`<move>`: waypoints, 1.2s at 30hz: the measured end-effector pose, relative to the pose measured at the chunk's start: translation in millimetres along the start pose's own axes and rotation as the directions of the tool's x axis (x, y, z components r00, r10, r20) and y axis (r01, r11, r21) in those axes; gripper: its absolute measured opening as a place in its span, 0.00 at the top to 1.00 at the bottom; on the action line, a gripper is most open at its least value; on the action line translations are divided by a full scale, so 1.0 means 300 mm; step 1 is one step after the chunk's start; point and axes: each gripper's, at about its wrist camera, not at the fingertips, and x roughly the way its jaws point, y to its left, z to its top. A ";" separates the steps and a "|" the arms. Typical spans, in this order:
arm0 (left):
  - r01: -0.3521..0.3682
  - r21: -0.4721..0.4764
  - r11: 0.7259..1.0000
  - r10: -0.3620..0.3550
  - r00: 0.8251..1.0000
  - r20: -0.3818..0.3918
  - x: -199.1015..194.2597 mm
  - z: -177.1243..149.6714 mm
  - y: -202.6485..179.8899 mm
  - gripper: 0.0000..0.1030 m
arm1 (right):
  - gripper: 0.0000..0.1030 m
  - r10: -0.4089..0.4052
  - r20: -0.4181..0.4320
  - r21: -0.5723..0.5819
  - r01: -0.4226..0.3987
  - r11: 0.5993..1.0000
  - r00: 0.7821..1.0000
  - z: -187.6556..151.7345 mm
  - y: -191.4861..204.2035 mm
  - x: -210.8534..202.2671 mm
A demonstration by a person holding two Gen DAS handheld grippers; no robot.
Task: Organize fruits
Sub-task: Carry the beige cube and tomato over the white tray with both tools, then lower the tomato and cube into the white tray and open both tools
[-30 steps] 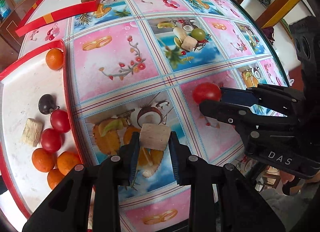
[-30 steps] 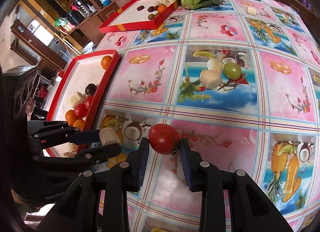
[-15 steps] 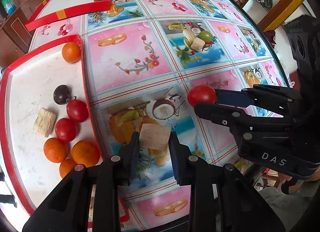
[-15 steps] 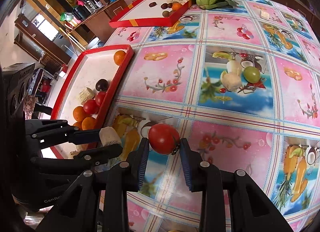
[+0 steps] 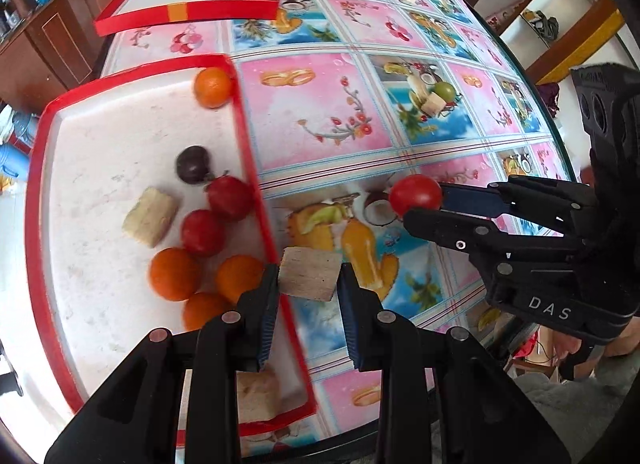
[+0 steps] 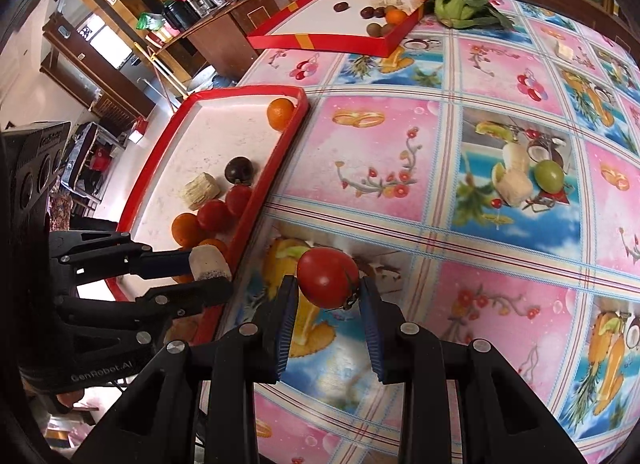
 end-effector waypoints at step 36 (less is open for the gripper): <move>-0.060 -0.192 0.980 0.057 0.998 -0.018 0.006 -0.057 0.432 0.74 | 0.69 -0.028 -0.044 -0.099 0.023 0.995 0.999 0.384 0.281 0.286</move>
